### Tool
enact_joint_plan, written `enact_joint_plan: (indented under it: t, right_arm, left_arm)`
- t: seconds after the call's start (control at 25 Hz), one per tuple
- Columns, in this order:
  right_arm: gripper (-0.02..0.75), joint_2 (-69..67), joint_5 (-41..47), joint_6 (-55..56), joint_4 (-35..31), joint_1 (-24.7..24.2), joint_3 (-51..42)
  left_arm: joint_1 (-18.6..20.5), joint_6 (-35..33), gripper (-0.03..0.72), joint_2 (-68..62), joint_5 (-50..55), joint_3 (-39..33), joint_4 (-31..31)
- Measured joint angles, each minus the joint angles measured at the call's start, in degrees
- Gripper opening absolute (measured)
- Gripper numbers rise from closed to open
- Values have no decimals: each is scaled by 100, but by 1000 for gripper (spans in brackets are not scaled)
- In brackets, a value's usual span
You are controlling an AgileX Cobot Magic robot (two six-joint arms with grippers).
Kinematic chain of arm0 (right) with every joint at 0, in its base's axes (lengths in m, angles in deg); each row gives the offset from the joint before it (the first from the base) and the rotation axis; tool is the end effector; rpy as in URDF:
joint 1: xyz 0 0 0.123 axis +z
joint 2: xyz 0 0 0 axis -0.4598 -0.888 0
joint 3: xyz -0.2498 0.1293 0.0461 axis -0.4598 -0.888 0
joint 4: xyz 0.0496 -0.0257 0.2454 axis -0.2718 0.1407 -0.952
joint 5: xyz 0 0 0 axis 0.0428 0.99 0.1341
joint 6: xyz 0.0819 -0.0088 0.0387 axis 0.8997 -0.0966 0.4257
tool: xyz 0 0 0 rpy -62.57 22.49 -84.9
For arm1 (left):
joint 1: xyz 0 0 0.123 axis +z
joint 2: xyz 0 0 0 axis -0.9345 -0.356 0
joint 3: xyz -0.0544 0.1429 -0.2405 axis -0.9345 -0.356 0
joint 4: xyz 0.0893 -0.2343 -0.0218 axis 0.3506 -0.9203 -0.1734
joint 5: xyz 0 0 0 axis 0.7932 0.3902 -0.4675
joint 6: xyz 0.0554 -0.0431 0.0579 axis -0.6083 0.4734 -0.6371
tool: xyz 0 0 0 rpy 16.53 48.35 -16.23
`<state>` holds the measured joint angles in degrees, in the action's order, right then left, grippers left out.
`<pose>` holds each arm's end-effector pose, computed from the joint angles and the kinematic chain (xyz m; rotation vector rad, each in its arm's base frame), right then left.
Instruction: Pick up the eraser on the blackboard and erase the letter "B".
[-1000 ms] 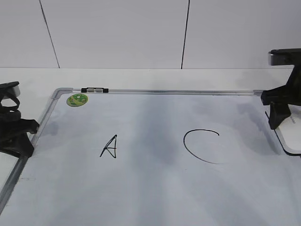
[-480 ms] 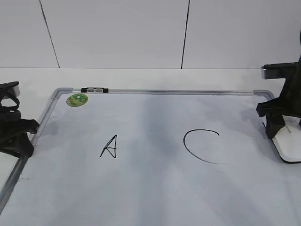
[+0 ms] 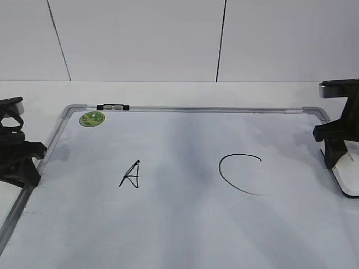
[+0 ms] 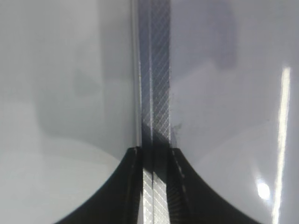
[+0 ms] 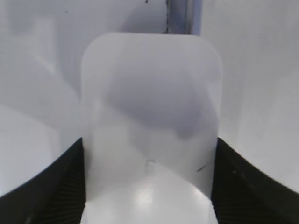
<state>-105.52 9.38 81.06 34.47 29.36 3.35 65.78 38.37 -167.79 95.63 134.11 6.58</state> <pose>0.3518 0.0008 0.1851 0.0316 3.0872 -0.1902 0.3089 -0.0390 0.1460 0.0078 2.9591 -0.3607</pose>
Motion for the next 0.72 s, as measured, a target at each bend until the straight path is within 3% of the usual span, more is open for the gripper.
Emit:
enact_joint_plan:
  t: [0.72]
  right_arm:
    - [541,0,12,-373,-255,0,-22]
  left_arm:
    - [0,0,106,0,0,0,9]
